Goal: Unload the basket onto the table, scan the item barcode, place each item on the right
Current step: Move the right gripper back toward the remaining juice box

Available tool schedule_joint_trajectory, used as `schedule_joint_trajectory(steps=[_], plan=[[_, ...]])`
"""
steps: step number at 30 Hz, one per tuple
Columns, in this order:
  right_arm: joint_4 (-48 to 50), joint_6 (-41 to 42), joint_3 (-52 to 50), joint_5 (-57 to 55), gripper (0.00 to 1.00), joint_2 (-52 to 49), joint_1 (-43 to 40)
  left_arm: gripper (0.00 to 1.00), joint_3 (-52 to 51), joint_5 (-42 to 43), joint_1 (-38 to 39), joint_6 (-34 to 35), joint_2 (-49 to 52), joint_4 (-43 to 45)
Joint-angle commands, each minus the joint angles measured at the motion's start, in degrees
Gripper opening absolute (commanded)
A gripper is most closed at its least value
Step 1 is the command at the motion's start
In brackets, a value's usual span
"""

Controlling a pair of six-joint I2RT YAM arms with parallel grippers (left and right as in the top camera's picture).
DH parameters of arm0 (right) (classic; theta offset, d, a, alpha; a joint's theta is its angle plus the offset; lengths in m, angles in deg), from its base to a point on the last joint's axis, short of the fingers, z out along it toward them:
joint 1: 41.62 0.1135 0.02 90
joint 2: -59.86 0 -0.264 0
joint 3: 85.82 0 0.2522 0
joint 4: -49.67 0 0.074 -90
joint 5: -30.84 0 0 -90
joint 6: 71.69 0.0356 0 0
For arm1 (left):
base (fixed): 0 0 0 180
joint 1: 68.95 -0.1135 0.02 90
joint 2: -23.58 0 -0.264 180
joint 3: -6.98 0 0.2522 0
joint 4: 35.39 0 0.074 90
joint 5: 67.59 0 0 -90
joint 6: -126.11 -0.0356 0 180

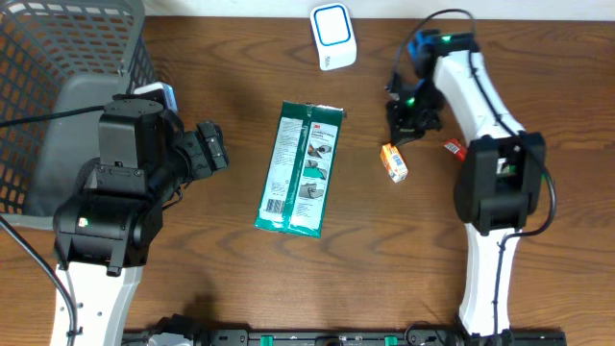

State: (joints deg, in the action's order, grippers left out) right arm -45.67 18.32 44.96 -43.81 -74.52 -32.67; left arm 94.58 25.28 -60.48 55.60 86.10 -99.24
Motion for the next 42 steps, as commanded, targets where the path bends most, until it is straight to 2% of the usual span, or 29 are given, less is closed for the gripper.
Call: schedule_joint_trajectory(steps=[1, 7, 12, 19, 22, 31, 36, 42], plan=[[1.09, 4.26, -1.11, -8.41, 0.02, 0.98, 0.98, 0.91, 0.48, 0.07, 0.07, -0.13, -0.04, 0.02], [2.12, 4.17, -1.60, -7.67, 0.01, 0.98, 1.14, 0.90, 0.48, 0.07, 0.07, -0.13, -0.04, 0.02], [1.57, -2.54, -1.29, 2.56, 0.01, 1.01, 0.39, 0.90, 0.48, 0.07, 0.07, -0.13, -0.04, 0.02], [1.20, -2.97, -0.83, 11.82, 0.01, 1.01, -2.86, 0.90, 0.48, 0.07, 0.07, -0.13, -0.04, 0.02], [-0.02, -6.58, -0.83, 19.12, 0.02, 1.01, -3.67, 0.90, 0.48, 0.07, 0.07, -0.13, -0.04, 0.02], [2.21, -6.34, -0.81, 18.34, 0.02, 1.01, -6.45, 0.90, 0.48, 0.07, 0.07, -0.13, -0.04, 0.02], [2.08, -0.15, -0.92, 8.66, 0.03, 1.01, -8.68, 0.90, 0.48, 0.07, 0.07, -0.13, -0.04, 0.02], [0.13, 0.13, -2.97, 5.46, 0.04, 1.01, -8.17, 0.90, 0.48, 0.07, 0.07, -0.13, -0.04, 0.02]])
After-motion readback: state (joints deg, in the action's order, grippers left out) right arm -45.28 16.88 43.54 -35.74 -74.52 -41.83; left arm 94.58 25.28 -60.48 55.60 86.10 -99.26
